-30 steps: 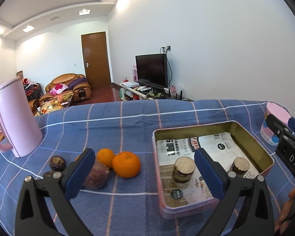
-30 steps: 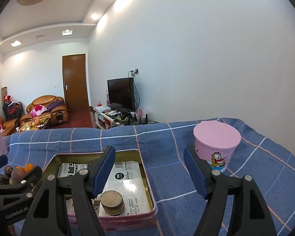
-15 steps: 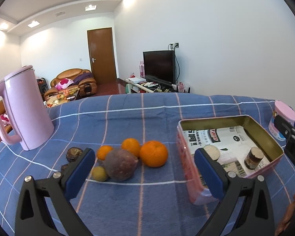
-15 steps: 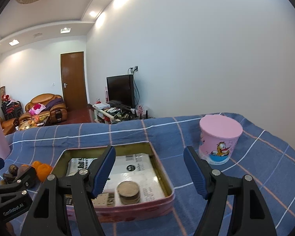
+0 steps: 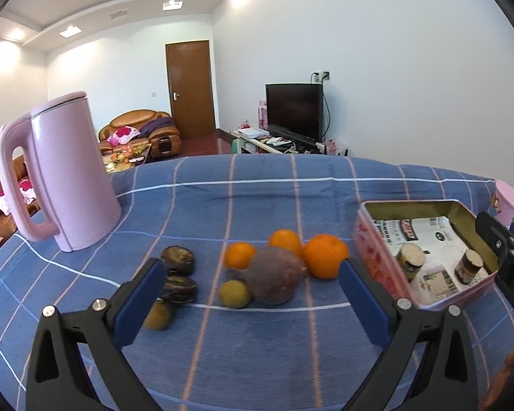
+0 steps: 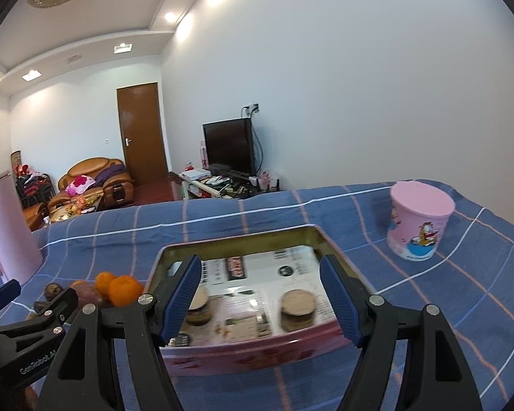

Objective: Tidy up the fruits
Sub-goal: 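Move both grippers back toward the remaining fruits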

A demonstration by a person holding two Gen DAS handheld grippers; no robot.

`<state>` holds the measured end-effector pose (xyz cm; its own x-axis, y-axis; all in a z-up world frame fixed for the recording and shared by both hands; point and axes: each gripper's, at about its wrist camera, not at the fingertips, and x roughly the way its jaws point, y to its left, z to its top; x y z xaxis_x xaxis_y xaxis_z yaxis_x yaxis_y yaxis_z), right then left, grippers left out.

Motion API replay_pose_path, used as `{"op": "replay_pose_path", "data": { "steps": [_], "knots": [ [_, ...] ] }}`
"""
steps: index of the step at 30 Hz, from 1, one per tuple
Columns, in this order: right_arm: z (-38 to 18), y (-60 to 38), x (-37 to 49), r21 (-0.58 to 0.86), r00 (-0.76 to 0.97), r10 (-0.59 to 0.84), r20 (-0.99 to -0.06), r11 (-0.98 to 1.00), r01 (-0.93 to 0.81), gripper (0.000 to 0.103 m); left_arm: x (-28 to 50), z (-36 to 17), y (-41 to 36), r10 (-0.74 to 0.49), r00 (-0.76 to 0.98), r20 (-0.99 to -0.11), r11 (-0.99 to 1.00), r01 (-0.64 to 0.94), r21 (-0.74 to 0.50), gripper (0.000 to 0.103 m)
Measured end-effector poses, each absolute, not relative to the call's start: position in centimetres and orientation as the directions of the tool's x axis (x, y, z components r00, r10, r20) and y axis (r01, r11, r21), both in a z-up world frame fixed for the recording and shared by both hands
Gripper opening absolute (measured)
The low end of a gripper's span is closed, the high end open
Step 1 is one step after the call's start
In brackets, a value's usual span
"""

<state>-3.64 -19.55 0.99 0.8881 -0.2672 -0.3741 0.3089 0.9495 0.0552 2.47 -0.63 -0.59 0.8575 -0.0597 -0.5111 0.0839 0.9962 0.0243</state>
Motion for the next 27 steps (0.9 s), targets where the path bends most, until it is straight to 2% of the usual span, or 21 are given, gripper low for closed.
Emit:
{"op": "replay_pose_path", "data": {
  "steps": [7, 15, 20, 27],
  "knots": [
    [0.9, -16.4, -2.6, 0.053, 0.897, -0.226, -0.381, 0.963, 0.265, 0.073, 3.2, -0.9, 2.3, -0.045, 0.846, -0.532, 0.998, 0.067, 0.021, 0.103],
    [0.7, -13.2, -1.3, 0.034, 0.895, -0.172, -0.413, 0.978, 0.204, 0.073, 5.4, -1.8, 7.4, -0.024, 0.794, -0.607, 0.999, 0.034, 0.004, 0.103],
    [0.1, -11.0, 0.0, 0.022, 0.881, -0.107, -0.461, 0.991, 0.132, 0.073, 6.8, -2.3, 9.9, -0.006, 0.759, -0.651, 0.999, 0.031, 0.028, 0.103],
    [-1.3, -6.9, 2.7, 0.043, 0.823, 0.031, -0.568, 0.999, -0.008, 0.073, 7.9, -2.1, 12.5, -0.026, 0.741, -0.671, 0.998, 0.058, 0.026, 0.103]
  ]
}}
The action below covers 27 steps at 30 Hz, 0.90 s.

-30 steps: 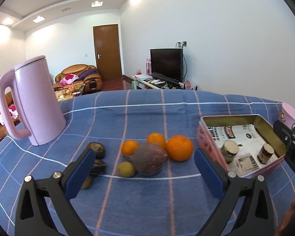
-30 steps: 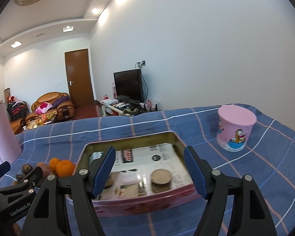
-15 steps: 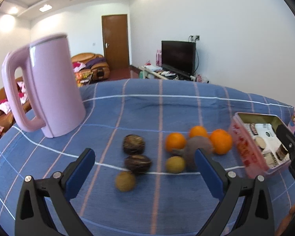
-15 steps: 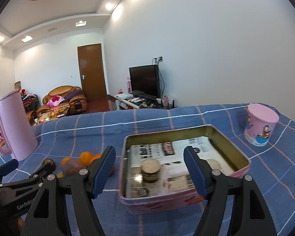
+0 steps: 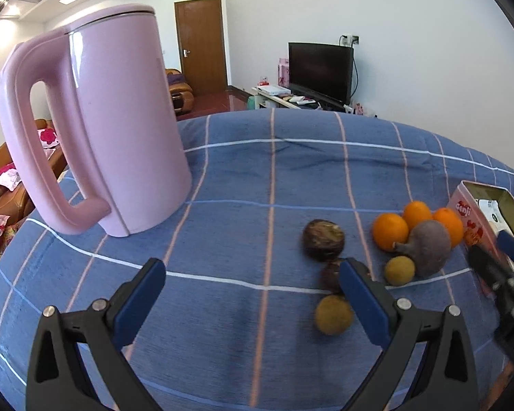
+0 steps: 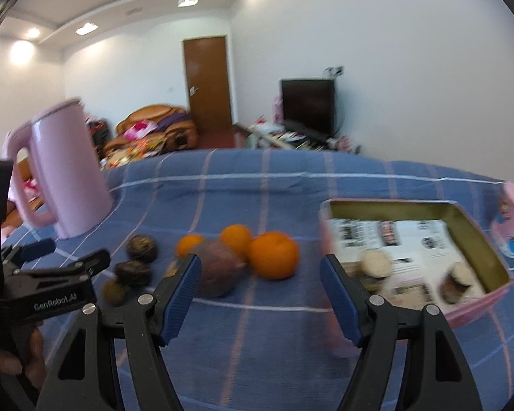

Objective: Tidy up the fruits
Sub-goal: 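Move both grippers back toward the remaining fruits, then grasp the purple beet-like fruit with the right gripper while the left grasps a yellow citrus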

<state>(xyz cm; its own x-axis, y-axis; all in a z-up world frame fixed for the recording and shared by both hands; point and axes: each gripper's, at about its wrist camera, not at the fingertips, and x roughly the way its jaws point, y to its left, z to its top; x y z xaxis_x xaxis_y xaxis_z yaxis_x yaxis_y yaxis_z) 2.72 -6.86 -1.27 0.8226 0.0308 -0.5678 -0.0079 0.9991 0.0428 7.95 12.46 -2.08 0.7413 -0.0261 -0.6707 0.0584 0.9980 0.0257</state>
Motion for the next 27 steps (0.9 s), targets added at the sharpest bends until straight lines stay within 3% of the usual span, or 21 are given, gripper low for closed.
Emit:
{"op": "replay_pose_path", "data": {
  "steps": [4, 14, 19, 20, 25, 27],
  "knots": [
    [-2.2, -6.0, 4.5, 0.107, 0.781, 0.080, -0.619, 0.994, -0.017, 0.073, 8.0, -1.9, 13.6, -0.042, 0.737, -0.675, 0.997, 0.070, 0.015, 0.103],
    [-5.3, -7.2, 8.7, 0.360, 0.681, 0.222, -0.698, 0.931, 0.065, 0.067, 7.3, -2.3, 11.0, -0.175, 0.682, -0.710, 0.964, 0.265, 0.017, 0.103],
    [-5.1, -6.6, 9.1, 0.357, 0.683, 0.221, -0.696, 0.932, 0.063, 0.066, 7.2, -2.7, 9.8, -0.186, 0.665, -0.723, 0.954, 0.299, 0.029, 0.103],
    [-5.1, -6.5, 9.2, 0.363, 0.681, 0.233, -0.695, 0.930, 0.052, 0.059, 7.3, -2.8, 9.7, -0.196, 0.655, -0.730, 0.953, 0.302, 0.015, 0.101],
    [-5.2, -7.1, 9.0, 0.389, 0.679, 0.258, -0.688, 0.920, 0.045, 0.054, 8.0, -3.8, 9.5, -0.169, 0.646, -0.745, 0.959, 0.282, 0.027, 0.091],
    [-5.1, -7.3, 8.6, 0.392, 0.680, 0.261, -0.685, 0.919, 0.042, 0.051, 8.2, -4.3, 9.5, -0.177, 0.622, -0.762, 0.958, 0.288, 0.012, 0.080]
  ]
}}
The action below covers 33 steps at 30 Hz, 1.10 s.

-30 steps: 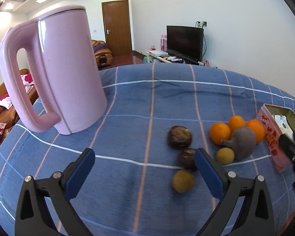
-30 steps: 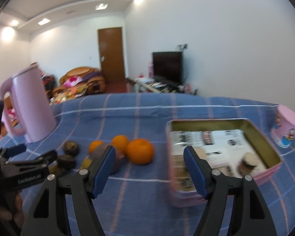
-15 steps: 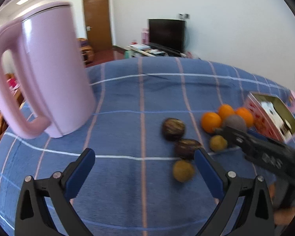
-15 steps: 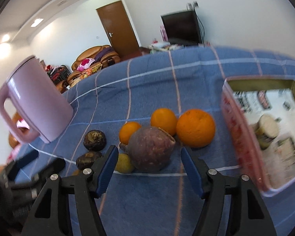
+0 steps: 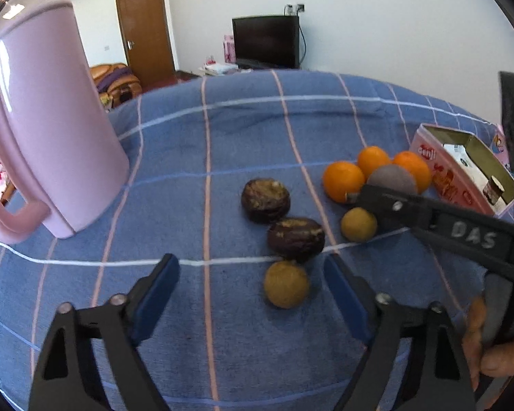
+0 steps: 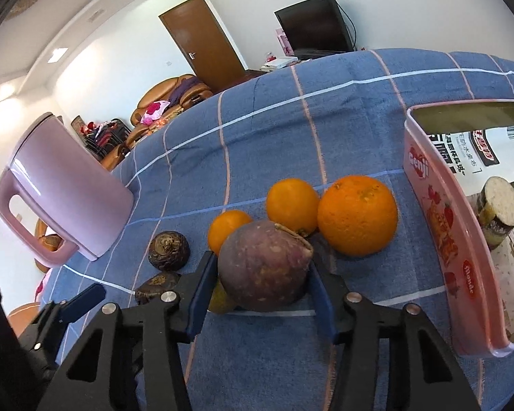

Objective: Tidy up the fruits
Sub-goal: 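Grasp the purple beet-like fruit with the right gripper while the left grasps a yellow citrus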

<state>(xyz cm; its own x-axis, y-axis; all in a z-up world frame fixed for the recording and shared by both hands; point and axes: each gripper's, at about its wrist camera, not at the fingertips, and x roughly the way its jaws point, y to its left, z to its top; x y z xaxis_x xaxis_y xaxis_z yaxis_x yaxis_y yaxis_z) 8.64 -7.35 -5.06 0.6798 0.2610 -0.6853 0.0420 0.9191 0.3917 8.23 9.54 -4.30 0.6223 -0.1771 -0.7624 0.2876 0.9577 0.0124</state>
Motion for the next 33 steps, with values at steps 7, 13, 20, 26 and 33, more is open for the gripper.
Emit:
{"op": "replay_pose_path", "data": {
  "steps": [7, 13, 20, 26, 33],
  "knots": [
    [-4.6, -7.2, 7.0, 0.372, 0.694, 0.251, -0.675, 0.928, 0.026, 0.051, 8.7, -4.7, 10.6, -0.246, 0.587, -0.771, 0.954, 0.286, -0.087, 0.041],
    [-3.1, -7.4, 4.9, 0.327, 0.749, 0.213, -0.627, 0.945, 0.005, 0.051, 8.1, -4.2, 10.8, -0.263, 0.607, -0.750, 0.951, 0.292, -0.097, 0.028],
    [-0.7, -7.5, 2.2, 0.249, 0.832, 0.170, -0.528, 0.968, -0.039, 0.051, 7.1, -1.7, 13.1, -0.311, 0.726, -0.613, 0.950, 0.244, -0.193, 0.028],
    [0.5, -7.1, 0.7, 0.162, 0.877, 0.133, -0.462, 0.985, -0.064, 0.051, 6.6, -0.7, 14.5, -0.277, 0.807, -0.522, 0.955, 0.175, -0.238, 0.028],
    [1.3, -6.0, -0.9, 0.001, 0.917, 0.053, -0.395, 0.998, -0.057, 0.051, 5.6, 0.0, 14.6, -0.331, 0.832, -0.446, 0.935, 0.225, -0.273, 0.028]
  ]
}}
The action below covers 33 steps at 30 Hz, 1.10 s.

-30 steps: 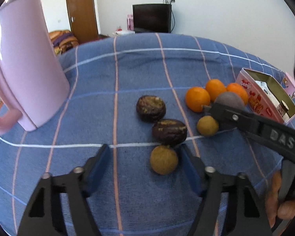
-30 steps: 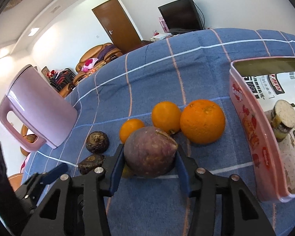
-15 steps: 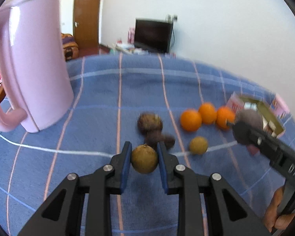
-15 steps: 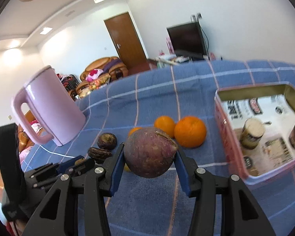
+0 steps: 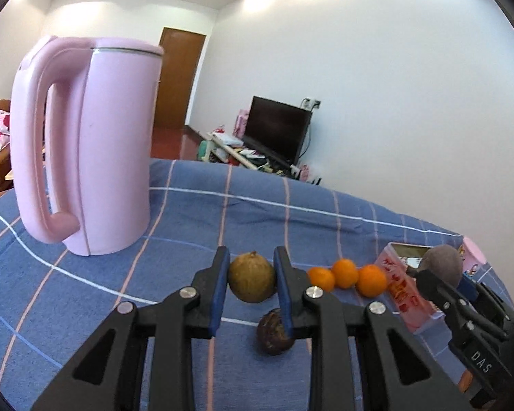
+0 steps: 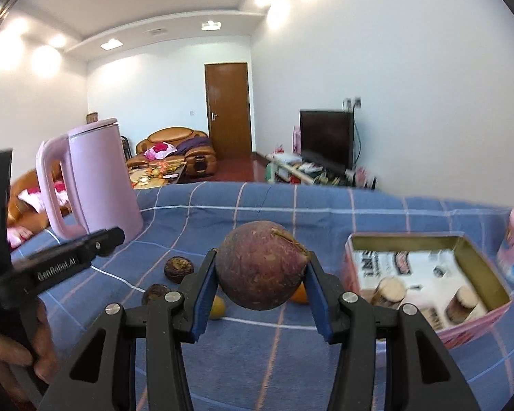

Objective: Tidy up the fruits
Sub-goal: 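Grasp the purple beet-like fruit with the right gripper while the left grasps a yellow citrus, then carry the purple fruit and yellow citrus over the tin box with both grippers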

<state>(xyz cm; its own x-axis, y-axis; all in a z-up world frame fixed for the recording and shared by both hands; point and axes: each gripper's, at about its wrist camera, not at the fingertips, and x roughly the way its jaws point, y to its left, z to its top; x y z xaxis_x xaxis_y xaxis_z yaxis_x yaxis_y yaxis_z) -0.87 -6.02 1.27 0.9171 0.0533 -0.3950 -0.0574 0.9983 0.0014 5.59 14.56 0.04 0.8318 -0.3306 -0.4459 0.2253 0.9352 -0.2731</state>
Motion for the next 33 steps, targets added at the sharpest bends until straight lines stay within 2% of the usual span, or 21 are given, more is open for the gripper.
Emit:
{"op": "replay_pose_path", "data": {
  "steps": [6, 10, 17, 25, 33],
  "knots": [
    [1.4, -7.4, -1.7, -0.021, 0.924, 0.030, -0.381, 0.999, -0.041, 0.051, 5.1, 0.1, 13.8, -0.330, 0.846, -0.419, 0.937, 0.242, -0.252, 0.028],
    [1.4, -8.9, -1.8, -0.011, 0.922, 0.023, -0.386, 0.999, -0.030, 0.051, 5.1, -0.3, 13.0, -0.284, 0.852, -0.440, 0.955, 0.211, -0.208, 0.028],
    [1.4, -10.2, -1.9, -0.012, 0.920, 0.010, -0.391, 1.000, -0.016, 0.051, 5.1, -0.7, 12.5, -0.239, 0.855, -0.459, 0.964, 0.154, -0.216, 0.028],
    [1.3, -10.7, -2.1, -0.035, 0.919, -0.006, -0.395, 0.999, -0.009, 0.051, 4.2, -0.8, 11.0, -0.234, 0.846, -0.479, 0.963, 0.133, -0.234, 0.028],
    [1.5, -12.5, -2.1, -0.037, 0.919, -0.031, -0.392, 0.999, 0.018, 0.051, 2.9, -0.6, 7.2, -0.228, 0.846, -0.481, 0.970, 0.155, -0.187, 0.028]
  ]
}}
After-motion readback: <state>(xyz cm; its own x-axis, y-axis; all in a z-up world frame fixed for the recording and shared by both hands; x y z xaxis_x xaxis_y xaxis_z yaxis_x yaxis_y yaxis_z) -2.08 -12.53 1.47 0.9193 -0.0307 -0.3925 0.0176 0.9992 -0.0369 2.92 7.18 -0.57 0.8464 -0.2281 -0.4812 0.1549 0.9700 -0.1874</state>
